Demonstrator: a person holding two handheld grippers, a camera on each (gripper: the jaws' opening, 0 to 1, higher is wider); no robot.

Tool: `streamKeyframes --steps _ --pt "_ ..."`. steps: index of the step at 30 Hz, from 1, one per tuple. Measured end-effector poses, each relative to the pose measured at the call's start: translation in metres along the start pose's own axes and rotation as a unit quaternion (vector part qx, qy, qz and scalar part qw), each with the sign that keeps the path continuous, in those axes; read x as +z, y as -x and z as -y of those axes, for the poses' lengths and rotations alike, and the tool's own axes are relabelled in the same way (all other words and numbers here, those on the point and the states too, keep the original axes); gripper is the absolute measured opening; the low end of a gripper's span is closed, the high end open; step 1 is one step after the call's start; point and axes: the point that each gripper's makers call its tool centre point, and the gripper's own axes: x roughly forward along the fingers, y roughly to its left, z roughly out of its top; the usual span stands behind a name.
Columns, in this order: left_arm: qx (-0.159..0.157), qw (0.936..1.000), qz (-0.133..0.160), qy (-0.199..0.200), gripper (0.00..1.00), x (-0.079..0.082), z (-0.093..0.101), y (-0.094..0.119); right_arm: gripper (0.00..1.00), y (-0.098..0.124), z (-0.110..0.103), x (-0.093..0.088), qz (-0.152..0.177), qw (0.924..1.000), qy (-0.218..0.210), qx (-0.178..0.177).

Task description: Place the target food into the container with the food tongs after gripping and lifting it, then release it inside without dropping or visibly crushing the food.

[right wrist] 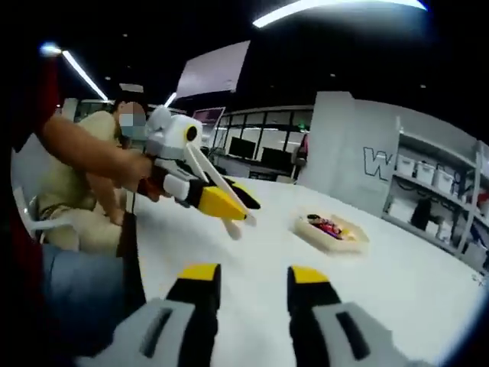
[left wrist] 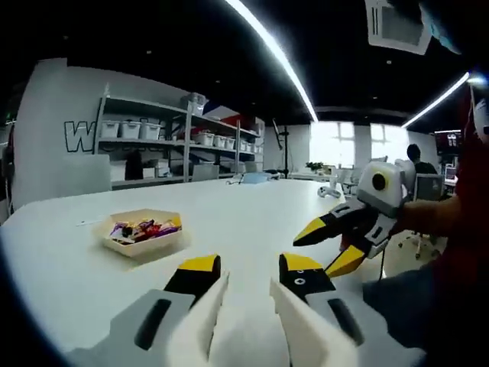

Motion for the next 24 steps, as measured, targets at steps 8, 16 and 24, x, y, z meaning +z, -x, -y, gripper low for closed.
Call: streamKeyframes --steps 8,16,24 --pt "-0.024 0.9996 0.004 0.016 0.29 -0.009 0.002 -0.007 0.29 -0.01 -0.011 0.004 0.02 0.9981 -0.017 0.057" --pt "-0.058 0.9973 0.045 0.0 0.28 0.007 0.012 -0.01 0.22 -0.028 -0.015 0.005 0.023 0.9952 -0.003 0.095" --pt "-0.105 0.992 0.062 -0.033 0.28 0.008 0.018 -0.012 0.09 -0.031 -0.022 0.015 0.047 0.9879 0.028 0.145"
